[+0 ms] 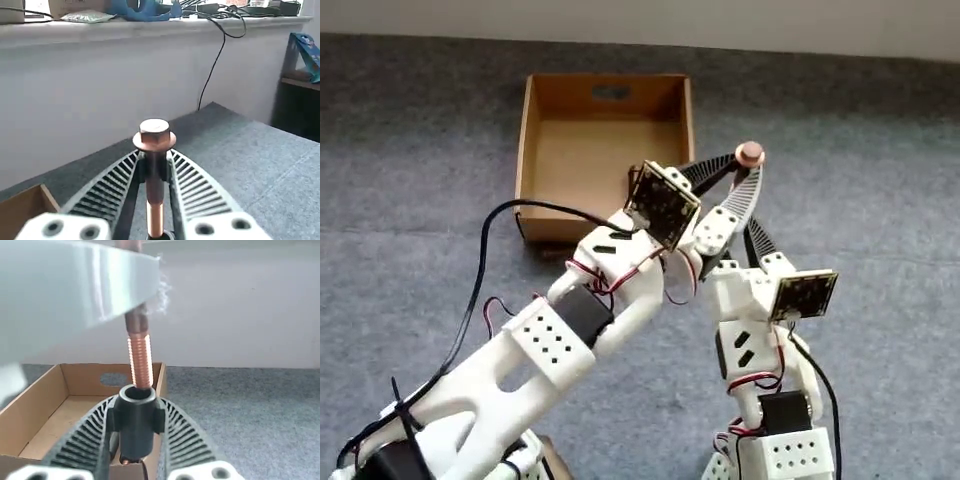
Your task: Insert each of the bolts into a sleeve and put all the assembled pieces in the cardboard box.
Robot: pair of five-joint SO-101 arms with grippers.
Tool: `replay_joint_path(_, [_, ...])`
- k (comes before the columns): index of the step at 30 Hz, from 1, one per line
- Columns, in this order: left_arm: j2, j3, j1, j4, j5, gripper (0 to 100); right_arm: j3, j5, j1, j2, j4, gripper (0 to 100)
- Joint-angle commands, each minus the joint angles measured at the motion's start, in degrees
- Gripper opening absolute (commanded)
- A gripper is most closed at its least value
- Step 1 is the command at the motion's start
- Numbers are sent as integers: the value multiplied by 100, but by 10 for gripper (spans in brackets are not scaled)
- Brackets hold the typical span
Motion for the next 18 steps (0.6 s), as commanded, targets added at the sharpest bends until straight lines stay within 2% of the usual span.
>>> replay_joint_path(1, [-31,-356,-66,-132,-26,8,-84,62,4,-66,-145,5])
replay_joint_path(8, [-602,-374,-31,431,-26,8,-92,62,4,-57,-145,5])
replay_joint_path(18, [-655,-365,-40,448,-26,8,-101,62,4,-57,-145,5])
